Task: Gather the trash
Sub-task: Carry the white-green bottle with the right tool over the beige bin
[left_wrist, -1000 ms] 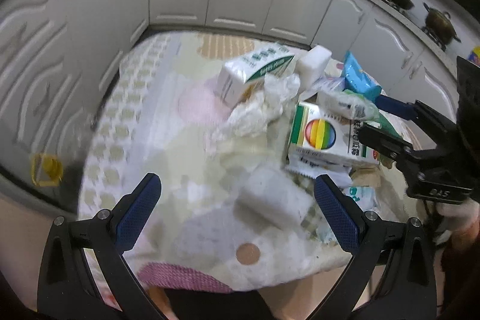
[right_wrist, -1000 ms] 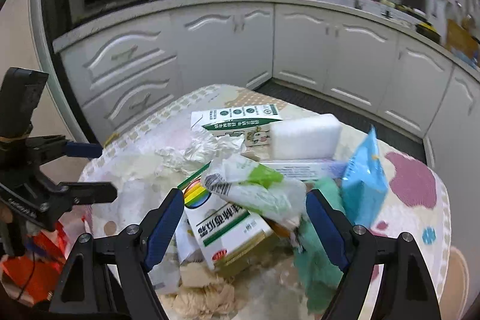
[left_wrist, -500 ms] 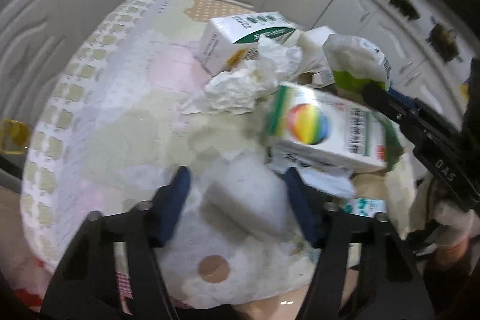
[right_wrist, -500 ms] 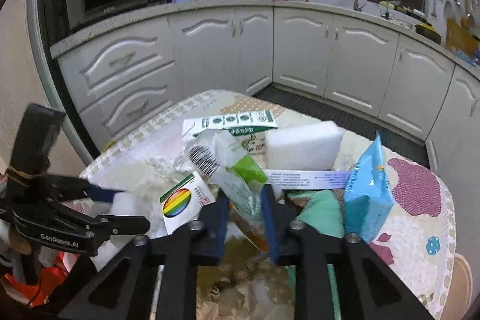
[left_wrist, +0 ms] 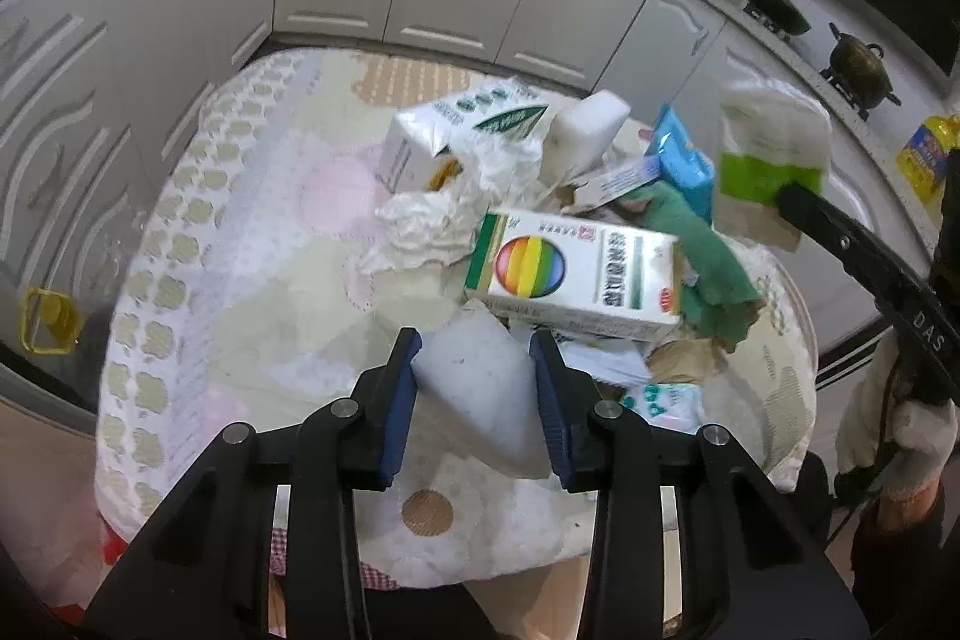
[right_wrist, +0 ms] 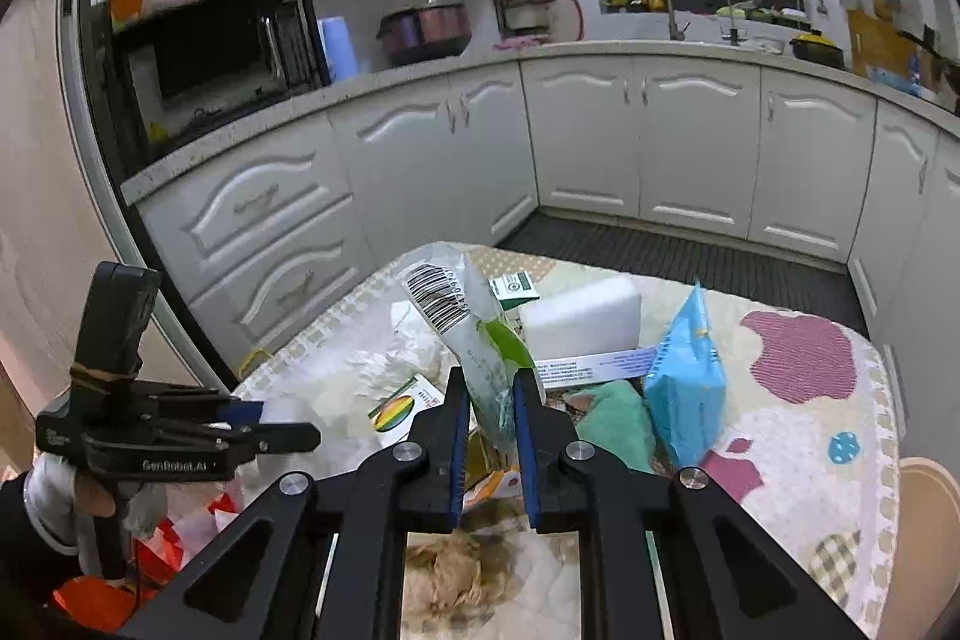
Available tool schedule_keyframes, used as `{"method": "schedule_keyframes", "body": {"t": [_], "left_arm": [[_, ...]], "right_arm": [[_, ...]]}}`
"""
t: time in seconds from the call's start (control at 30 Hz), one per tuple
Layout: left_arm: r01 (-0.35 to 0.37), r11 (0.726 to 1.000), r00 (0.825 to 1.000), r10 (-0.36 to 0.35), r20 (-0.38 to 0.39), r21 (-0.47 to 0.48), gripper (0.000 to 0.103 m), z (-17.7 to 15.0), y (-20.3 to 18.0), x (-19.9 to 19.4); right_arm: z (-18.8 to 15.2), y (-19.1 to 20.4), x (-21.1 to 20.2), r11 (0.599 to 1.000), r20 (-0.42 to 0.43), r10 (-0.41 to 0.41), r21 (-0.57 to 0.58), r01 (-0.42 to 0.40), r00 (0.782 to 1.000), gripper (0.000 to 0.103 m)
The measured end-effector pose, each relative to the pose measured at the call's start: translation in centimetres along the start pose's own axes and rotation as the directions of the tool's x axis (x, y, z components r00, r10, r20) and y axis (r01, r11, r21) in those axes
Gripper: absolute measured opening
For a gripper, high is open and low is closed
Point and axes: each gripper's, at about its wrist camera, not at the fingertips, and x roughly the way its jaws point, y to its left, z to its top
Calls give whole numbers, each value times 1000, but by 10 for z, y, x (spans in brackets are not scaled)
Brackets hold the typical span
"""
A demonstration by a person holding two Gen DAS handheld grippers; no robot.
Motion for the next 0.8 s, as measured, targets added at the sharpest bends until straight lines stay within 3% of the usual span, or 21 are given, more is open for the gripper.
{"method": "schedule_keyframes", "body": {"t": [0.17,0.33,0.6,0.8], "left_arm": [[21,999,999,-22,39,35,35,8,-17,-15],[65,993,996,-70,53,96,35,14,-54,-20],[138,969,988,-148,34,205,35,24,-127,-5],[151,966,988,-157,13,211,35,23,-144,6]], "right_arm": [[-6,-3,-27,1000,20,-26,3,26,999,13],[-15,-29,-54,994,34,-94,61,91,995,13],[-37,-82,-89,970,5,-191,156,188,982,13],[-59,-103,-96,962,-34,-202,178,205,979,14]]}}
